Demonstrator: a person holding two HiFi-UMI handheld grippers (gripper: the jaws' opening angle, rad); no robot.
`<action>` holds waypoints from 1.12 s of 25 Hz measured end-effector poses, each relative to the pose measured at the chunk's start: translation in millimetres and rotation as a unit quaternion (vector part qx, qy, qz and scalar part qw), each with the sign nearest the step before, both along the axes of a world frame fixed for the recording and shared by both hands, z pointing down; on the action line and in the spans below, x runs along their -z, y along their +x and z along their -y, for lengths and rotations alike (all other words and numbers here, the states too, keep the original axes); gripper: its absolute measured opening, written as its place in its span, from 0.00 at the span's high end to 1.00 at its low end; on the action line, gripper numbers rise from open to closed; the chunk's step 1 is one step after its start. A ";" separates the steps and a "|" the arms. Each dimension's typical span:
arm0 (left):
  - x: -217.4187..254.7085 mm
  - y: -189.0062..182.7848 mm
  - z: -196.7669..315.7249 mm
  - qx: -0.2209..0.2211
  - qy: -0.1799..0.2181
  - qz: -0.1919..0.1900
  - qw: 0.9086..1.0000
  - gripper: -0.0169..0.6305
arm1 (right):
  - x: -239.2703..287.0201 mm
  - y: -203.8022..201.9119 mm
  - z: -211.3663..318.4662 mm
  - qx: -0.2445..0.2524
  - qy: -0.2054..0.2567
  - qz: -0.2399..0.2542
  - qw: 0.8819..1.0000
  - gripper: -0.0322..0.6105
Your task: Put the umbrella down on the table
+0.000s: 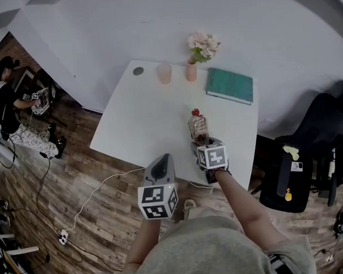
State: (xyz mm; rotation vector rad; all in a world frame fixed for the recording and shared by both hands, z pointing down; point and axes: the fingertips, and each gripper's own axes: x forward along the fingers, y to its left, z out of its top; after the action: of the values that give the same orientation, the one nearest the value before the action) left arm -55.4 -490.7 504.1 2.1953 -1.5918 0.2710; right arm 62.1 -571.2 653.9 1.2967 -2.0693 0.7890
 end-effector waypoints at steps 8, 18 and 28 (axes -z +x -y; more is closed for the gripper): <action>-5.9 -0.5 7.9 0.003 -0.005 -0.001 1.000 0.96 | -25.1 1.7 9.7 -0.017 -0.047 0.000 0.999 0.53; -7.2 1.5 13.9 0.002 -0.006 -0.004 1.000 0.96 | -43.9 5.7 15.3 -0.033 -0.086 -0.017 0.996 0.53; -4.4 -3.3 5.4 0.005 -0.004 -0.006 1.000 0.96 | -45.5 5.2 15.6 -0.028 -0.094 -0.020 0.995 0.51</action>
State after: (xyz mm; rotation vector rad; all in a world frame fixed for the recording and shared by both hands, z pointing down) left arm -58.7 -496.0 508.6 2.1777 -1.5913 0.2597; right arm 67.3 -586.7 699.4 1.2602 -1.8845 0.9520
